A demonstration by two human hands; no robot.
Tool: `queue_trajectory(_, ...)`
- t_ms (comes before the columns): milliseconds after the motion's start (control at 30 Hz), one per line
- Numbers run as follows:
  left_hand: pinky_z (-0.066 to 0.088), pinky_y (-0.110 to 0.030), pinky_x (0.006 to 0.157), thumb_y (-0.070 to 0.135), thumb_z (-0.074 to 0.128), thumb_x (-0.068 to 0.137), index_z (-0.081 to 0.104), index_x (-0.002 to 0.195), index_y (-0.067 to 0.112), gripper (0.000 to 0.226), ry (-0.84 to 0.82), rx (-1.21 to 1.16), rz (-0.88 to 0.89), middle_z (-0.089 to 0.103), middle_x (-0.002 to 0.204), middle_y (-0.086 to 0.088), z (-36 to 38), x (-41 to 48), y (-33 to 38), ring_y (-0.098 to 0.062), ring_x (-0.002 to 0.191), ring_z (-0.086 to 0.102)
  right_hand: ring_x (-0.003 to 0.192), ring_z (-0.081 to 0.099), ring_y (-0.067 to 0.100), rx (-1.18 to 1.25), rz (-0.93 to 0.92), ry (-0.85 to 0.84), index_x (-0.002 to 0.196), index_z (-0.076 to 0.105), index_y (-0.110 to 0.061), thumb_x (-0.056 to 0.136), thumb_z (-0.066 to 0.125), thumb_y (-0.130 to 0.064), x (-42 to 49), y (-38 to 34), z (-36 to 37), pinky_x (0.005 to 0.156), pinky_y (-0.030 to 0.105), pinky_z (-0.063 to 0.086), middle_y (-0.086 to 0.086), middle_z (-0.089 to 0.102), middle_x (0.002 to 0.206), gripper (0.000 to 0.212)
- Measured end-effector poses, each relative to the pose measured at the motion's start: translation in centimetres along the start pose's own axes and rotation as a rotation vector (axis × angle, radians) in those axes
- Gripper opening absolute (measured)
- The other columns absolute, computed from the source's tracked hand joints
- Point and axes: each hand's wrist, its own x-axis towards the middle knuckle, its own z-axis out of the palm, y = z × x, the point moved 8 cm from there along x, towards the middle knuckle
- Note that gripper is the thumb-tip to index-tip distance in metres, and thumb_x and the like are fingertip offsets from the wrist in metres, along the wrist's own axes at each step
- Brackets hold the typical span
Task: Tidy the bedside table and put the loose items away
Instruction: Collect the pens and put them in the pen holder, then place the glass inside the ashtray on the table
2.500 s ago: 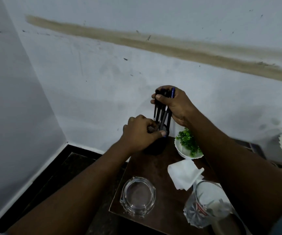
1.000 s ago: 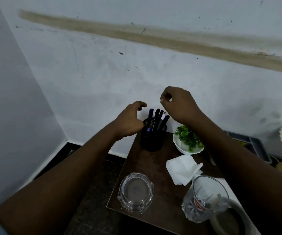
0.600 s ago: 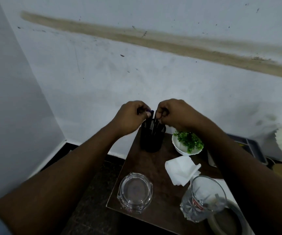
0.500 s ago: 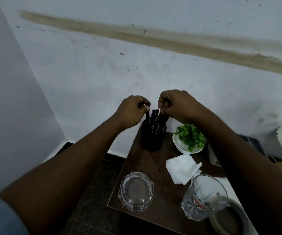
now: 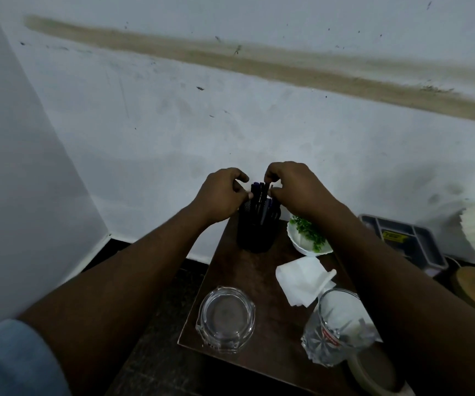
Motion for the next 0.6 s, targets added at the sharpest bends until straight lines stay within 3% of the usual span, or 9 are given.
queue_trajectory(100,0.042,-0.010,0.060,0.025,0.076,0.090,0.066,0.126,0.016,0.038,-0.007,0.026,-0.007,0.074,0.091,0.005,0.1,-0.3,0.3,-0.003,0.080,0.067,0.102,0.061,0.027,-0.015,0.022,-0.047,0.109,0.068,-0.010,0.087,0.068,-0.007,-0.5,0.0,0.2,0.087,0.040,0.050,0.011,0.067,0.111,0.022)
queue_trajectory(200,0.044,-0.013,0.070,0.029,0.073,0.092,0.065,0.129,0.017,0.040,0.014,0.013,-0.007,0.072,0.103,0.004,-0.1,-1.0,1.0,-0.010,0.089,0.067,0.103,0.060,0.026,-0.015,0.006,0.008,0.111,0.068,-0.013,0.091,0.068,-0.015,-1.2,-0.5,-0.5,0.086,0.038,0.048,0.009,0.066,0.110,0.020)
queue_trajectory(400,0.051,-0.037,0.097,0.026,0.069,0.092,0.063,0.130,0.017,0.039,0.110,0.019,0.087,0.067,0.125,-0.001,-0.5,-5.1,4.6,-0.020,0.113,0.061,0.097,0.063,0.017,0.095,0.063,0.065,0.107,0.070,-0.018,0.091,0.067,-0.020,-4.9,-1.1,-3.9,0.084,0.032,0.048,-0.001,0.071,0.113,0.016)
queue_trajectory(500,0.051,-0.048,0.094,0.025,0.069,0.088,0.060,0.124,0.018,0.038,0.143,0.075,0.106,0.063,0.122,-0.002,-0.7,-8.0,6.5,-0.026,0.113,0.055,0.089,0.066,0.012,0.160,0.112,0.094,0.098,0.070,-0.022,0.091,0.067,-0.024,-8.4,-1.5,-6.4,0.076,0.026,0.047,-0.008,0.072,0.103,0.008)
queue_trajectory(600,0.047,-0.050,0.097,0.035,0.071,0.086,0.058,0.122,0.021,0.041,0.048,0.146,0.029,0.059,0.125,-0.006,-0.4,-10.1,7.4,-0.032,0.118,0.051,0.083,0.065,0.004,0.208,0.131,0.103,0.092,0.071,-0.026,0.090,0.067,-0.028,-12.5,-2.7,-8.6,0.068,0.014,0.042,-0.015,0.070,0.089,0.004)
